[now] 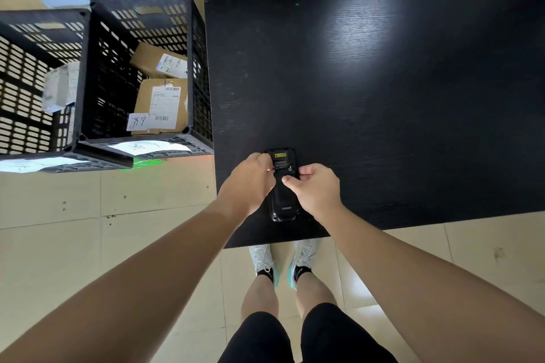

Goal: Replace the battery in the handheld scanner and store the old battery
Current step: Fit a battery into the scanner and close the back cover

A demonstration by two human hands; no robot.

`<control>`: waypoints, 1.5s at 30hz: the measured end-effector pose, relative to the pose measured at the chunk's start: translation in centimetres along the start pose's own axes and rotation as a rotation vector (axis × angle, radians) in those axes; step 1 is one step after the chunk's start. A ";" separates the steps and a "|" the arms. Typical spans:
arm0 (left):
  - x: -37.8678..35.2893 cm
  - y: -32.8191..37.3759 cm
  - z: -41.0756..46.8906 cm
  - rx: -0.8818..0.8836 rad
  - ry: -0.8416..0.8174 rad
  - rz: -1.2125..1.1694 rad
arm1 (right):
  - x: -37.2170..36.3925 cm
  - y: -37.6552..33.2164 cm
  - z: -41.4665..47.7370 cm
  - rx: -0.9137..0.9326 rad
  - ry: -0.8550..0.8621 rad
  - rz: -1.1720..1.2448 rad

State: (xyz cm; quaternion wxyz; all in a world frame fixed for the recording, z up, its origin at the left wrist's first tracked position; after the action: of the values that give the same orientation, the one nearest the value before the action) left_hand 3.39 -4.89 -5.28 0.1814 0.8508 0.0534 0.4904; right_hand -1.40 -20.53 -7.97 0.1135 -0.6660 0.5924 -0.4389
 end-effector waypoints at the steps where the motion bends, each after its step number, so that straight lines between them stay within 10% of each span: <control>1: -0.1 -0.4 -0.7 0.047 0.054 -0.063 | 0.0 0.1 0.0 0.005 -0.004 -0.004; 8: -3.3 -1.2 -3.5 0.349 0.080 -0.389 | 0.8 -1.0 0.8 0.136 -0.135 -0.148; 25: -4.4 -1.5 -3.2 0.476 0.127 -0.467 | -2.5 -7.8 0.7 1.125 -0.667 -1.041; 45: -4.3 -1.1 -3.5 0.498 0.134 -0.449 | -2.2 -6.7 1.1 0.943 -0.532 -0.941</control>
State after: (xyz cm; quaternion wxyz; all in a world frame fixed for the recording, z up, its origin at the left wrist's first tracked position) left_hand -1.68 -4.16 -7.63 0.0675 0.8019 0.3691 0.4649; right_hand 4.20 -17.16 -5.10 0.3285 -0.8154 -0.0583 -0.4731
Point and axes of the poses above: each hand's wrist, its own z-axis towards the middle knuckle, its own x-axis out of the back of the hand, y = z × x, the point moved 8 cm from there along z, towards the middle knuckle, and after that the axes turned 8 degrees about z, right-handed, at the moved point
